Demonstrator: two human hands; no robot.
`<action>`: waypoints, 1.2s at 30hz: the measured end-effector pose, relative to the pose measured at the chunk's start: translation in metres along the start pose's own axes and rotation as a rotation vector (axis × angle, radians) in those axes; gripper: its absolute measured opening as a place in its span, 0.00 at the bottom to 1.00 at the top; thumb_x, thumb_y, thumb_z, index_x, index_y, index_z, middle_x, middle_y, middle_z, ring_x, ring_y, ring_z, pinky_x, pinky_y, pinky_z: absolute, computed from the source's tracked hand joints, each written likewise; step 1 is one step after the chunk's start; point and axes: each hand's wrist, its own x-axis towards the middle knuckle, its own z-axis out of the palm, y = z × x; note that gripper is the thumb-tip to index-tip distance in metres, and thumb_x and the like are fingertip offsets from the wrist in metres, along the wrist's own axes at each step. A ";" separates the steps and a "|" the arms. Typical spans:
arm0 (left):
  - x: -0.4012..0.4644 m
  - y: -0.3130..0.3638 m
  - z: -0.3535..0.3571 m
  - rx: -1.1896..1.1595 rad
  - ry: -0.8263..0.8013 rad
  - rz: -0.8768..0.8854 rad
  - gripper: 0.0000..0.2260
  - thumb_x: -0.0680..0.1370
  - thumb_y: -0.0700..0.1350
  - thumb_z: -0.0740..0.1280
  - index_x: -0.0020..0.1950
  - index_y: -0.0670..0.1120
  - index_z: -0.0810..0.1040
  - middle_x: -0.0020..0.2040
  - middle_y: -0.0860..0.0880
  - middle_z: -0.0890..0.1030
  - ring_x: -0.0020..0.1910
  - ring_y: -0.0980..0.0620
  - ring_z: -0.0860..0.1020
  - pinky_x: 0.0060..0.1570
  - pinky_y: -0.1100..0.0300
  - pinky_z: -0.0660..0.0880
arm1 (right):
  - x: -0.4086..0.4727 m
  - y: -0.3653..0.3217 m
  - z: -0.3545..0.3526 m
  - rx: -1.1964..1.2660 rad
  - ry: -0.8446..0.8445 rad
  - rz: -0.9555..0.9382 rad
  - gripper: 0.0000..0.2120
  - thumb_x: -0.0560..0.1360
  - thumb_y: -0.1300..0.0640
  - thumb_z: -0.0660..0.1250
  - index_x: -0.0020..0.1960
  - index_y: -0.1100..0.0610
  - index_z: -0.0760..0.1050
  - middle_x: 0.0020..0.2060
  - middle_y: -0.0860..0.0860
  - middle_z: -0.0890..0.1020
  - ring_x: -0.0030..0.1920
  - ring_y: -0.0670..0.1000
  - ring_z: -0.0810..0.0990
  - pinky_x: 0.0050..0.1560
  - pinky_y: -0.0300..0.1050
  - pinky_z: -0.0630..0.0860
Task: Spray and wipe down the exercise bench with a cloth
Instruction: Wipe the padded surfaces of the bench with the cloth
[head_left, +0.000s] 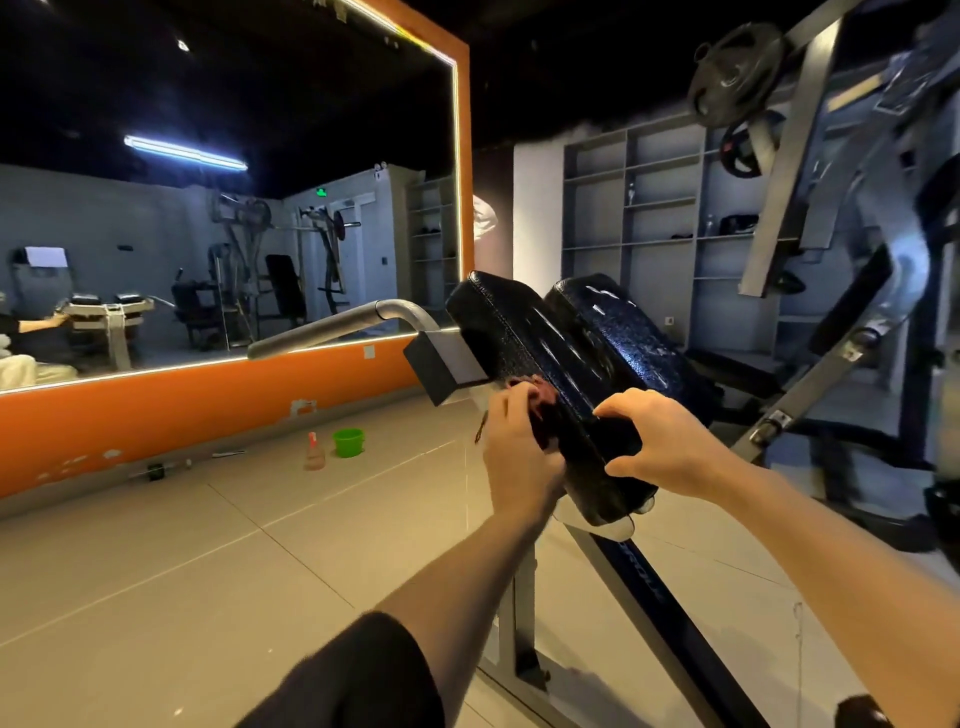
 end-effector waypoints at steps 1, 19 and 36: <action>-0.018 -0.004 0.002 -0.009 -0.079 0.030 0.25 0.69 0.35 0.74 0.63 0.47 0.72 0.61 0.51 0.71 0.57 0.56 0.69 0.59 0.63 0.72 | 0.000 0.000 0.000 -0.001 -0.001 -0.001 0.27 0.68 0.58 0.76 0.65 0.51 0.72 0.56 0.46 0.75 0.59 0.47 0.71 0.63 0.47 0.73; 0.024 -0.005 -0.076 -0.086 -0.042 0.332 0.44 0.63 0.44 0.81 0.73 0.40 0.62 0.67 0.41 0.68 0.64 0.50 0.68 0.63 0.58 0.72 | 0.030 -0.112 0.005 0.445 0.244 -0.208 0.26 0.71 0.67 0.72 0.62 0.46 0.70 0.53 0.41 0.77 0.54 0.38 0.74 0.49 0.22 0.71; 0.078 -0.073 -0.088 0.257 0.010 0.240 0.41 0.70 0.54 0.75 0.76 0.46 0.58 0.73 0.46 0.64 0.72 0.47 0.62 0.73 0.50 0.56 | 0.118 -0.109 0.013 -0.869 0.267 -0.514 0.18 0.72 0.49 0.70 0.60 0.52 0.79 0.66 0.55 0.75 0.63 0.60 0.73 0.57 0.56 0.75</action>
